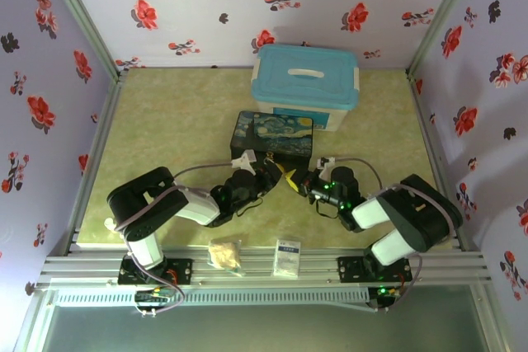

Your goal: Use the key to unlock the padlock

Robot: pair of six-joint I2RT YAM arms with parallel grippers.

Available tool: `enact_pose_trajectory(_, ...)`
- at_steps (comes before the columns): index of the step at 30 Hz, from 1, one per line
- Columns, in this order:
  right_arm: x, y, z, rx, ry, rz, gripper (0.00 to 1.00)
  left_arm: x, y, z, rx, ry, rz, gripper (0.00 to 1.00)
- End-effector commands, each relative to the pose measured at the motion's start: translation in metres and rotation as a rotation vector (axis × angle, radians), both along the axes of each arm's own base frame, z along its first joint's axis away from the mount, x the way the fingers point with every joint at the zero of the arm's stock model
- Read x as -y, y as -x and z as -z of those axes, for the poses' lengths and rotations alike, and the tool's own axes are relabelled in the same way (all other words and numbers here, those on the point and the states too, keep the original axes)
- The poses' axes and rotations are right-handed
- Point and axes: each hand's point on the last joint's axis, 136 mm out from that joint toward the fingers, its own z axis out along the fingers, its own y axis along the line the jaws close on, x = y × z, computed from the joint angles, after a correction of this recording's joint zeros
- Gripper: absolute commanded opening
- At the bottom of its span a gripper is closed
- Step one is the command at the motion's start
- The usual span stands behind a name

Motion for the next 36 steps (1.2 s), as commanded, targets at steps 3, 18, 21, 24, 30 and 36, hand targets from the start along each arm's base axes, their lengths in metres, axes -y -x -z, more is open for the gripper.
enact_pose_trajectory(3,-0.036,0.007,-0.049,0.300,0.164,-0.130,0.00,0.041,0.051,-0.026,0.036,0.088,0.256,0.00)
enact_pose_trajectory(18,-0.026,-0.002,-0.051,0.188,0.055,-0.073,0.25,0.034,0.050,-0.023,0.046,0.082,0.229,0.00)
enact_pose_trajectory(21,-0.012,0.009,-0.024,0.197,0.388,-0.086,0.33,0.029,0.048,-0.014,0.039,0.049,0.211,0.00)
enact_pose_trajectory(24,0.016,0.018,-0.020,0.258,0.642,-0.072,0.37,0.024,0.048,-0.008,0.029,0.030,0.199,0.00)
enact_pose_trajectory(30,0.027,0.033,-0.012,0.342,0.725,-0.159,0.35,0.020,0.049,0.004,0.005,0.001,0.193,0.00)
enact_pose_trajectory(36,0.028,0.037,-0.014,0.647,0.962,-0.231,0.31,0.017,0.049,0.007,0.000,-0.008,0.185,0.00)
